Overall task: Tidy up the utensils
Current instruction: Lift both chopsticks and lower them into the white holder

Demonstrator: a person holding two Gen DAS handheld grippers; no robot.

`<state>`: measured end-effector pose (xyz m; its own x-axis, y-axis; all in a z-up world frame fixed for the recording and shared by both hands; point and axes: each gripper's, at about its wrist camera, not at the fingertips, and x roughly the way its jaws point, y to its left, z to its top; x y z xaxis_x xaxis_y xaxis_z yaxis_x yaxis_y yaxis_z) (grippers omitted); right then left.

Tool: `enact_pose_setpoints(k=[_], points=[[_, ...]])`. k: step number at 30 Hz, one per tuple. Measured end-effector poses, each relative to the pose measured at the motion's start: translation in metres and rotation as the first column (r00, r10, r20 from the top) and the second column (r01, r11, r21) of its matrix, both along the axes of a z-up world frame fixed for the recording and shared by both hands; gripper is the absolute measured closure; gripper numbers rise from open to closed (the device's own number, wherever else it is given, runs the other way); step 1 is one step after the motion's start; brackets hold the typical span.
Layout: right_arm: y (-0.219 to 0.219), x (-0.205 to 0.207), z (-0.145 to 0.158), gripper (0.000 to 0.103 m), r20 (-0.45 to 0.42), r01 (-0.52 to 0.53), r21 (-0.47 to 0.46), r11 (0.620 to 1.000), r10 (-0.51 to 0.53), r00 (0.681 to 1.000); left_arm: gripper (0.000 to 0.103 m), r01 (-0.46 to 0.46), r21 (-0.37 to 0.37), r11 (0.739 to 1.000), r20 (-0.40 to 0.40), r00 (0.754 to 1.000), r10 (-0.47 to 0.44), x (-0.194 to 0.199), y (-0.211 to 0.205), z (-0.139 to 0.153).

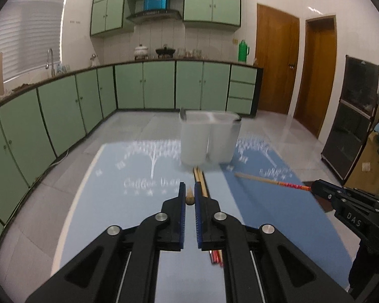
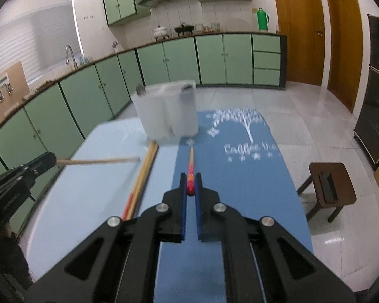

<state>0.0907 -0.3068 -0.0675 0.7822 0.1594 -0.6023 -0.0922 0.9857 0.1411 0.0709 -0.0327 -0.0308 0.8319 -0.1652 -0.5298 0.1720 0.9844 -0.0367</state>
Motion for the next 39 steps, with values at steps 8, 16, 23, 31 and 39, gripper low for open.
enact_pose_setpoints(k=[8,16,23,31,39], points=[[0.005,0.010,0.048,0.098,0.076,-0.034,-0.025,0.999,0.036,0.996,0.096,0.031,-0.006,1.000,0.070,0.997,-0.030,0.016,-0.003,0.037],[0.024,0.034,0.082,0.098,0.087,-0.124,-0.067,0.990,0.129,0.988,0.096,0.061,-0.033,0.998,0.087,0.994,-0.058,0.036,-0.003,0.056],[0.018,0.054,0.121,0.098,0.134,-0.168,-0.028,0.985,0.171,0.976,0.096,0.085,-0.051,0.995,0.155,0.985,-0.076,0.042,-0.004,0.087],[0.001,0.089,0.185,0.098,0.258,-0.167,0.013,0.986,0.158,0.953,0.096,0.102,-0.066,0.993,0.276,0.958,-0.080,0.067,-0.008,0.141],[-0.007,0.162,0.214,0.098,0.333,-0.139,0.066,0.988,0.110,0.936,0.097,0.101,-0.066,0.993,0.279,0.957,-0.079,0.125,-0.017,0.150]])
